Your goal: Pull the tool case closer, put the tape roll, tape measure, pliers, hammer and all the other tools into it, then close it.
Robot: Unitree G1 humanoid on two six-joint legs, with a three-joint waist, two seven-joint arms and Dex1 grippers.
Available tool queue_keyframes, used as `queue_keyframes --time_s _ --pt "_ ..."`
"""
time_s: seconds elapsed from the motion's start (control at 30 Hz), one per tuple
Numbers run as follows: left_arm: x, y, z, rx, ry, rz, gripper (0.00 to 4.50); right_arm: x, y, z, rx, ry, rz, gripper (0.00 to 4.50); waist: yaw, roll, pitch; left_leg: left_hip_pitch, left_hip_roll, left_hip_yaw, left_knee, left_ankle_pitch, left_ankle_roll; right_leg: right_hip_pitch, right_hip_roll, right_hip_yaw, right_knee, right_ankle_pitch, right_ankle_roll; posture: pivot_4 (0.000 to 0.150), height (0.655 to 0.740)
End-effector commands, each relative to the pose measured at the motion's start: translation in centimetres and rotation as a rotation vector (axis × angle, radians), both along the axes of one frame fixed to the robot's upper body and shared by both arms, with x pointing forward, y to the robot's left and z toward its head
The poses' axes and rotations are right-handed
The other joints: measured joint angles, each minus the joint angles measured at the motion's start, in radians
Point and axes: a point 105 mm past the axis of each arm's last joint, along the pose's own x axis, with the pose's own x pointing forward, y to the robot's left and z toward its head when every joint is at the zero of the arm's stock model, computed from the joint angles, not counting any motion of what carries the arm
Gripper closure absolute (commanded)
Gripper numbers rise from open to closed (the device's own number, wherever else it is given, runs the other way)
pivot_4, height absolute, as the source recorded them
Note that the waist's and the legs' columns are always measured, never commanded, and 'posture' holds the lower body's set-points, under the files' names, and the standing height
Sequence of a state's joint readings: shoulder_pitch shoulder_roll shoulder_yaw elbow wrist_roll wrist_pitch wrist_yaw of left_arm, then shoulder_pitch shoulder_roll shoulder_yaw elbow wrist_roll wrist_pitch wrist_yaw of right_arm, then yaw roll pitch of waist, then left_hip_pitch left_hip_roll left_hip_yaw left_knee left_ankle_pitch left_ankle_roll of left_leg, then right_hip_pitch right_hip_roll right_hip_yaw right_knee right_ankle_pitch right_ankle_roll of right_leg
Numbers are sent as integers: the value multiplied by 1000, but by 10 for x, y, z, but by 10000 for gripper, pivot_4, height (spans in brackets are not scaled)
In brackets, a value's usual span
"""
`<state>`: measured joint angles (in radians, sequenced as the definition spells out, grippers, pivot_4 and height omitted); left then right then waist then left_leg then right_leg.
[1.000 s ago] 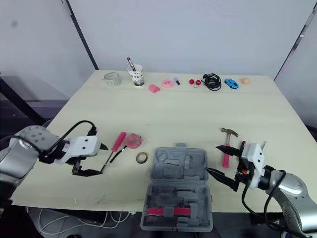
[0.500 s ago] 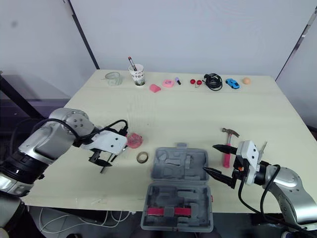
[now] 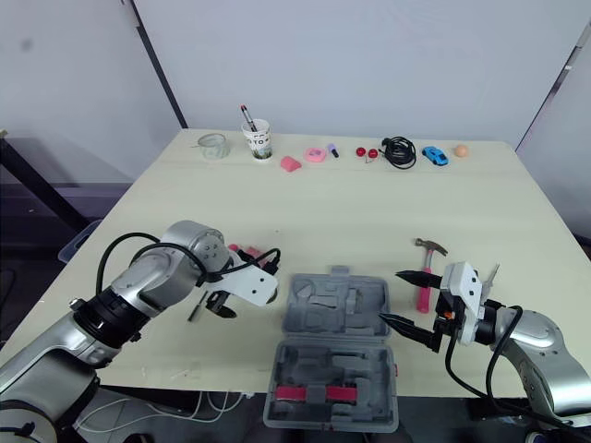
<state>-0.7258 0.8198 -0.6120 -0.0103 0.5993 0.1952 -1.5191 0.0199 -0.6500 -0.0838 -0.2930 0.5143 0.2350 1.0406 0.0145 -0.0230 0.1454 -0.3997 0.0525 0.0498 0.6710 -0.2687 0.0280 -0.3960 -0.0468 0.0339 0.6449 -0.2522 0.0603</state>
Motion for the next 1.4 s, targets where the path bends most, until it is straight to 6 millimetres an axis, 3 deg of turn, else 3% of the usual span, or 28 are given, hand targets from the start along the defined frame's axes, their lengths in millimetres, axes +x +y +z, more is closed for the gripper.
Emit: queue_keyframes --time_s 0.03,0.37,0.7,0.83,1.37,1.4 --pt "1 -1 -3 10 5 -18 682 2 -3 9 -8 -35 5 0 0 0 0 0 0 0 0 0 0 0 0 0 0 0 0 1500 7400" --pt "7 5 -5 22 18 -28 682 1 -1 9 -19 -41 16 0 -1 0 0 0 0 0 0 0 0 0 0 0 0 0 0 1500 7400" --pt "9 5 -19 21 53 -76 682 -2 0 5 -15 -43 -3 0 0 1 -1 0 0 0 0 0 0 0 0 0 1 0 0 1500 7400" --pt "11 -8 -25 21 54 -90 682 -3 0 3 -19 -43 -5 0 3 2 -1 0 0 0 1 0 0 0 0 0 1 0 0 1500 7400" --pt "12 -17 -26 24 46 -113 682 -1 -4 2 -24 -44 -19 0 -1 1 -1 1 -1 0 1 0 0 0 0 3 2 0 0 1500 7400" --pt "13 -17 -26 26 44 -113 2911 -1 -4 2 -24 -44 -20 0 0 1 -1 1 -1 0 1 0 0 0 0 3 2 0 0 1500 7400"
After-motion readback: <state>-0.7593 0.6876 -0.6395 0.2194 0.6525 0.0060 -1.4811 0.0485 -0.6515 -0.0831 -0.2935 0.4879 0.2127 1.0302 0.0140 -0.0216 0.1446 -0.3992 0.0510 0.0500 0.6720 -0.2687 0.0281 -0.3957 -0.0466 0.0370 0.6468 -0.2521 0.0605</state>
